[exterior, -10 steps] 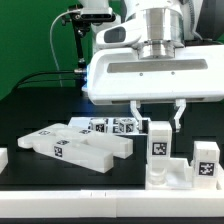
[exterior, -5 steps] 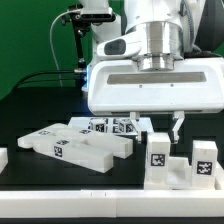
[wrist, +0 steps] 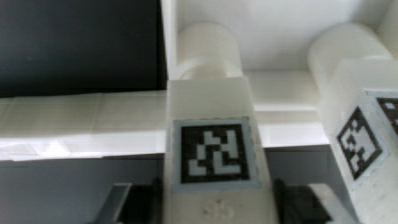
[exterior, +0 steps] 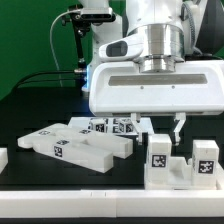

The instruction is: Assemble chair

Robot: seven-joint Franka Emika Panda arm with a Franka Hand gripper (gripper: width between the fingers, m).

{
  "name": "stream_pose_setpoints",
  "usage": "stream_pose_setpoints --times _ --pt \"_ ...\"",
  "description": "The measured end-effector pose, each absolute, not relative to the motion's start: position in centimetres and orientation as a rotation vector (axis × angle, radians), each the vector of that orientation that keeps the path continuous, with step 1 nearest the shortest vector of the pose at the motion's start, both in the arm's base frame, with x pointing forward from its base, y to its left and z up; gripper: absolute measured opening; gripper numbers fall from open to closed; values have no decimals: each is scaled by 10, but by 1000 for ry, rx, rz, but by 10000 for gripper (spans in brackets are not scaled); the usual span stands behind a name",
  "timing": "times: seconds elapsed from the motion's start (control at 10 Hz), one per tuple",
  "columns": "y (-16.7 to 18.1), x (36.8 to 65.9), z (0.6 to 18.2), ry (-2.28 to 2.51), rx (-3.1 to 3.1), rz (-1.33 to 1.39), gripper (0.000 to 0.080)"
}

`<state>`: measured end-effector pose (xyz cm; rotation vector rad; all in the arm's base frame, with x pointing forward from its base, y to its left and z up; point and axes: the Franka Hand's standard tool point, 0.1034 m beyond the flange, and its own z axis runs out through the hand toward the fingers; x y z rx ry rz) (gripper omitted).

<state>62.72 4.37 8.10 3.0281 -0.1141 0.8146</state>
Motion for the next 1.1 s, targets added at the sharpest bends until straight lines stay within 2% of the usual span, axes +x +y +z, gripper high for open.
stream_pose_setpoints --times 0.1,0.2,0.3,0.4,0.5,0.7,0.8,0.9,1.1 --pt "44 627 81 -117 3048 771 517" --pt "41 632 87 -130 3058 752 607" --pt "41 633 87 -148 3108 627 607" --pt "44 638 92 -167 3165 467 642" --pt "43 645 96 -180 3179 422 647" --pt "43 638 93 -165 3231 120 649" --pt "43 640 92 -155 3230 90 649" --pt "43 641 92 -180 3228 99 625" --pt "43 640 92 -211 3227 96 359"
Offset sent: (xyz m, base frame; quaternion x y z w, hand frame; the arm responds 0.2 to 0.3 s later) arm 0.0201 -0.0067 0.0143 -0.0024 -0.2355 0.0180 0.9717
